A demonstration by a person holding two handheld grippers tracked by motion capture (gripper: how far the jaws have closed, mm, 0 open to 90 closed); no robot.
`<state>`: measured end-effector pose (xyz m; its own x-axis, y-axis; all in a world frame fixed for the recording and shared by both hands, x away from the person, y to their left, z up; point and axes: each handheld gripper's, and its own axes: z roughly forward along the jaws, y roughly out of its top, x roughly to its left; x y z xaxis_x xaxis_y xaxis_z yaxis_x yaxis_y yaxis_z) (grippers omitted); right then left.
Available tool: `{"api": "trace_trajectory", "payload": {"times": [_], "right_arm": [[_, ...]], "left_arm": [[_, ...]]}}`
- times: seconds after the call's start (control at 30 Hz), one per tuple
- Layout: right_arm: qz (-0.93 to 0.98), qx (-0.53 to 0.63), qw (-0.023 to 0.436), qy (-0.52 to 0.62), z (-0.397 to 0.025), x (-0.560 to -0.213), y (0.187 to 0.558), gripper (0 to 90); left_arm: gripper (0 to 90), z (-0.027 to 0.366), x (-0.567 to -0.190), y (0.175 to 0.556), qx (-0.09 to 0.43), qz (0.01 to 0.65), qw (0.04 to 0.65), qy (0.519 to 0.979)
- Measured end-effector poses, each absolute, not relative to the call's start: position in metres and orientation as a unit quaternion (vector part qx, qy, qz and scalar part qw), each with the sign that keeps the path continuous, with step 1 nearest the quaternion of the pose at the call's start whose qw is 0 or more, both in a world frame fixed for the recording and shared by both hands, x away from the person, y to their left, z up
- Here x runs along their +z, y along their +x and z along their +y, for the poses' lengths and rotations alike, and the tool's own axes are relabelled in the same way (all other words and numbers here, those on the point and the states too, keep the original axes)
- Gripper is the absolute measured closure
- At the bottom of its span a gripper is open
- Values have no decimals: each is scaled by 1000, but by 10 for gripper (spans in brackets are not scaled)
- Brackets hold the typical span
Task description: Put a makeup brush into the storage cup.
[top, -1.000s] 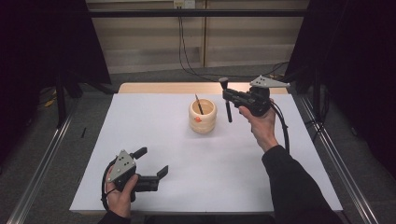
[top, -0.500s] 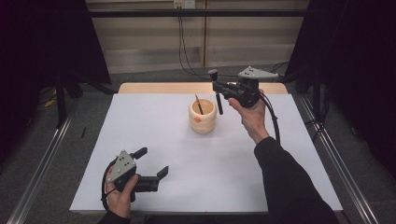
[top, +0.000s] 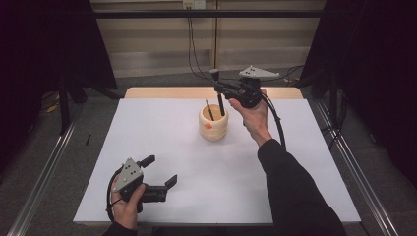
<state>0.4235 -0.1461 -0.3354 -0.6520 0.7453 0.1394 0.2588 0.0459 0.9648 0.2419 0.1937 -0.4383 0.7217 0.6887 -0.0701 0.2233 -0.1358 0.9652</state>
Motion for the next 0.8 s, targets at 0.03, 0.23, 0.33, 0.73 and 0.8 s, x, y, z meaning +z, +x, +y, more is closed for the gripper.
{"api": "trace_trajectory", "payload": {"times": [0.03,0.23,0.33,0.73,0.8], "right_arm": [[697,584,206,362,-144,-336,426,784],[701,577,208,363,-141,-340,433,784],[697,576,209,372,-143,-342,437,784],[699,568,208,382,-133,-357,444,783],[701,565,206,383,-132,-360,446,783]], "left_arm": [[12,194,-438,242,203,312,577,727],[12,195,-438,241,202,317,580,723],[12,196,-438,242,203,316,579,724],[12,196,-438,242,202,316,579,724],[12,197,-438,242,205,315,576,726]]}}
